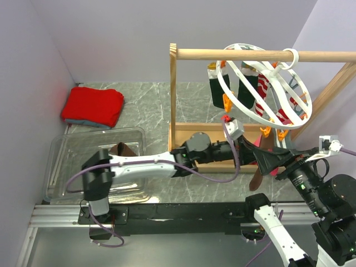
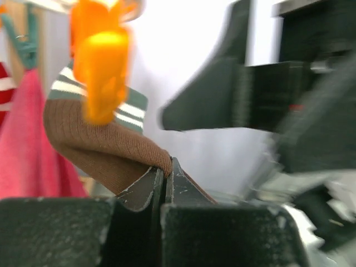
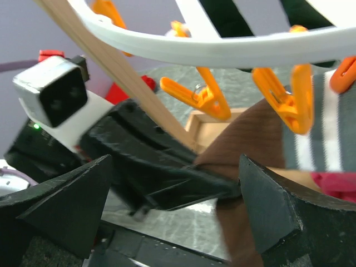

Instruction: Remove the socks clipped to the hanger

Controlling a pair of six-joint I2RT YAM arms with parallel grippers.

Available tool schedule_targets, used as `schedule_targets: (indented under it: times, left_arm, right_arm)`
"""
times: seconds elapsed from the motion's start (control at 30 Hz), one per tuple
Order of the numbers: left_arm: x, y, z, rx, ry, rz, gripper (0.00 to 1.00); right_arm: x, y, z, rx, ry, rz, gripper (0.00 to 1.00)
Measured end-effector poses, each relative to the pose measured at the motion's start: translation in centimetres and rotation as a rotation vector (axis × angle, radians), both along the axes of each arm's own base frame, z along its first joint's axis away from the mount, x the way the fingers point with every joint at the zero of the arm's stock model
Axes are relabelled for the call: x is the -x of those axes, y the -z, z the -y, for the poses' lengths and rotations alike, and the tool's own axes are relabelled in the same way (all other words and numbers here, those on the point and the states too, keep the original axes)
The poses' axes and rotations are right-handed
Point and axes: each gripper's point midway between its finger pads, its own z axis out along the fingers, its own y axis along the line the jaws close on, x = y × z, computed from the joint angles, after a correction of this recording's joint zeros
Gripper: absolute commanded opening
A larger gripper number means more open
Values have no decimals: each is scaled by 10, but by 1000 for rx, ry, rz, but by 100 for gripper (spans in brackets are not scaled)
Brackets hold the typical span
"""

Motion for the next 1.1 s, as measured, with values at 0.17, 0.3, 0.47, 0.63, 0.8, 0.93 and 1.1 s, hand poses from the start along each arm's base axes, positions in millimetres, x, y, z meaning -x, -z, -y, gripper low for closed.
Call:
schedule_targets:
  times: [0.17,0.3,0.47,0.63,0.8,0.93,1.1]
  left_arm:
    - [26,-12,-24,-36,114,-32,6]
    - [42,11,-32,-125,192,-86,6]
    - [51,27,-43,-212,223,-137,6]
    - [58,5,-67,-194,228,-130,7]
    - [64,-27,-97,-147,214,-99,8]
    - [65,-37,-120,-124,181,-79,9]
    - [65,-37,-134,-122,157,-72,9]
  right_arm:
    - [7,-19,-9,-41,-52,50,100]
    - [16,-35,-9,-69,-64,96,100]
    - [23,-54,-9,-99,-68,155,100]
    - [25,-61,0,-99,-22,179,100]
    - [23,-60,11,-85,39,175,100]
    - [20,-58,18,-72,82,166,100]
    - [14,-52,21,-67,108,144,97]
